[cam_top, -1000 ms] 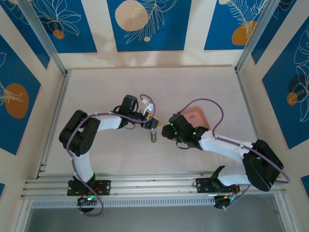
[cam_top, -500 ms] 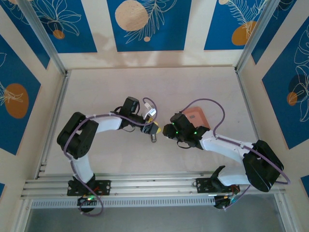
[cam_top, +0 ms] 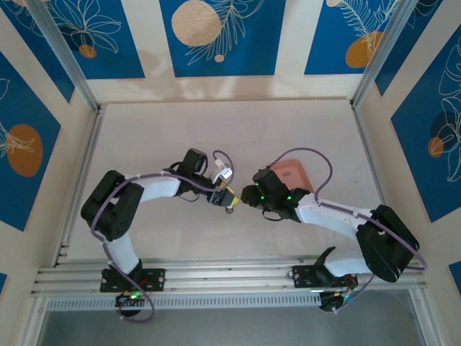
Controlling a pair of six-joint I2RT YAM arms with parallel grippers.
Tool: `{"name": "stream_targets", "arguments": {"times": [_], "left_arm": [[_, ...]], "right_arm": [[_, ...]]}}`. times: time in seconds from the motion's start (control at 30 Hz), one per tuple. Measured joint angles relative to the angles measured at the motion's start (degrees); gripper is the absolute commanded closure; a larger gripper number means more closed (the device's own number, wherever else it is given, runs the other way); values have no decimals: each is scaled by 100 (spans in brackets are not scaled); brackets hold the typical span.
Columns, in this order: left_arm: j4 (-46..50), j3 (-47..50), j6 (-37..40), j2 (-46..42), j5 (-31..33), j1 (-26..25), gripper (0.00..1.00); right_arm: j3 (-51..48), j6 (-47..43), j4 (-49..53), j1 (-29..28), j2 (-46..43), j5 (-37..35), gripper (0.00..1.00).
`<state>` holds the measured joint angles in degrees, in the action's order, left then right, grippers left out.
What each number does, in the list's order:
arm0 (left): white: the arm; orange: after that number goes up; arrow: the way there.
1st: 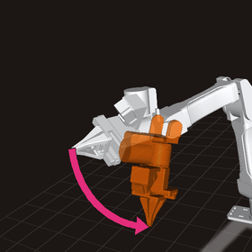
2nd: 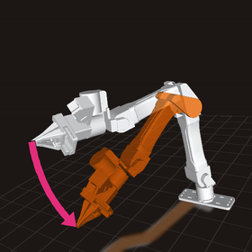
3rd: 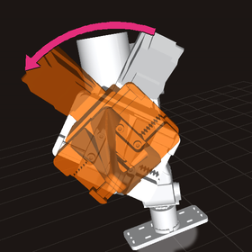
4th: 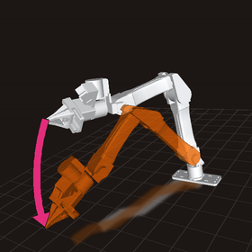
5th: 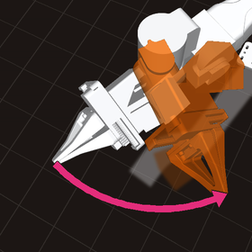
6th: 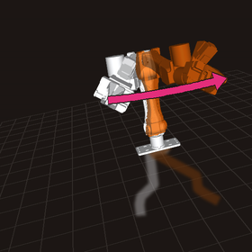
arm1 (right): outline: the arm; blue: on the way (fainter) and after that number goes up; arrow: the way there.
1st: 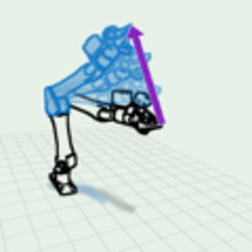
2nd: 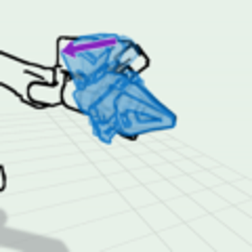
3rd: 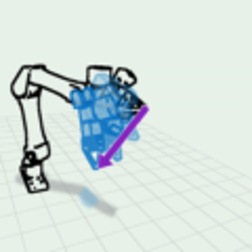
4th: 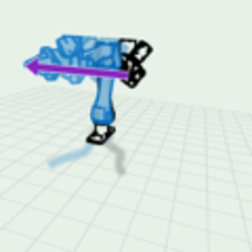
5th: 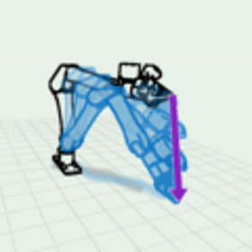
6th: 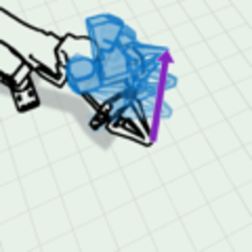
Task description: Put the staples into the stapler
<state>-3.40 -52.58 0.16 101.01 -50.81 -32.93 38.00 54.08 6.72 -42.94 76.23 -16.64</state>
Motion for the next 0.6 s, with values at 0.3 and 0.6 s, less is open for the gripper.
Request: {"name": "stream_targets", "arguments": {"times": [0.3, 0.6], "left_arm": [[-699, 643, -737, -656, 822, 155, 33], [-1252, 1235, -1373, -1088, 1985, 496, 33]], "right_arm": [[254, -24, -190, -61, 584, 332, 61], [605, -131, -354, -225, 1119, 619, 64]]}}
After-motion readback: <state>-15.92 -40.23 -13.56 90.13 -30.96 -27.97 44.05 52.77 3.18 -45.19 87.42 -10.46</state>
